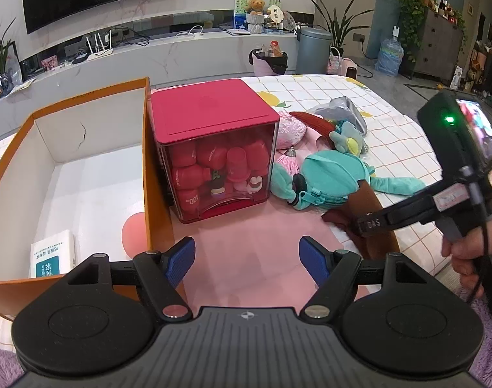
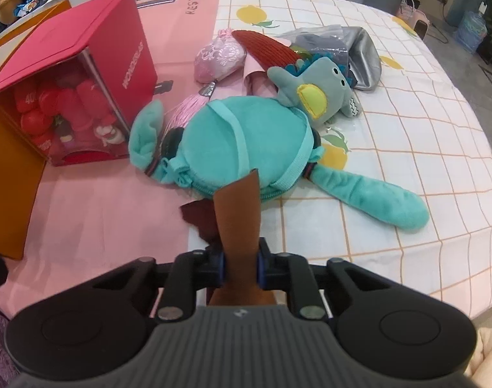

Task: Organize soft objects
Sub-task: 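Grasp the brown felt piece with the right tool and lift it, then grasp the teal plush bag strap with the left tool while the right tool holds the brown felt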

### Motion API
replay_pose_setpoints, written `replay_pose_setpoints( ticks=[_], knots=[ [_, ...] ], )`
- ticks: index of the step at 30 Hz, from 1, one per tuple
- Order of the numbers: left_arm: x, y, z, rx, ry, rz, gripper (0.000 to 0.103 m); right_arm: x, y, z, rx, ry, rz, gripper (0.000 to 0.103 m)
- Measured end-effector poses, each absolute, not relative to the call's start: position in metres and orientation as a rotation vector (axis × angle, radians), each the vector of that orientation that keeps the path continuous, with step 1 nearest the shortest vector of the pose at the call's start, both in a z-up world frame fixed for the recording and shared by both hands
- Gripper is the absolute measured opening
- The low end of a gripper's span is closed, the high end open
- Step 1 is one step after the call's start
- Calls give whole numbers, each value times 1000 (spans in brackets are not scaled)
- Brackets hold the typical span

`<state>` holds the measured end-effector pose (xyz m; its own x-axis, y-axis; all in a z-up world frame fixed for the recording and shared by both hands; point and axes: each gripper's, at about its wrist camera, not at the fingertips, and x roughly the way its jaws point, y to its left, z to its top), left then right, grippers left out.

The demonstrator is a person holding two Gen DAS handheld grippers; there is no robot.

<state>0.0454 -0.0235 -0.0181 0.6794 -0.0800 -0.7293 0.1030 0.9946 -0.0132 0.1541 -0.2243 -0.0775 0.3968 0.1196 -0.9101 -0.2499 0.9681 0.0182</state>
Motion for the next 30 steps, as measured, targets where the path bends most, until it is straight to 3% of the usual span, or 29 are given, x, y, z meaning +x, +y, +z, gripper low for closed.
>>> replay_pose_setpoints(
  ticks=[8, 26, 30],
  knots=[
    [47, -26, -21, 41, 818, -96, 86, 123, -231, -50, -166, 990, 179, 18],
    [75, -82, -33, -30, 732, -283, 86, 102, -285, -10, -173, 850, 106, 23],
    [86, -102, -41, 11, 696, -285, 86, 105, -302, -13, -97, 864, 104, 31]
  ],
)
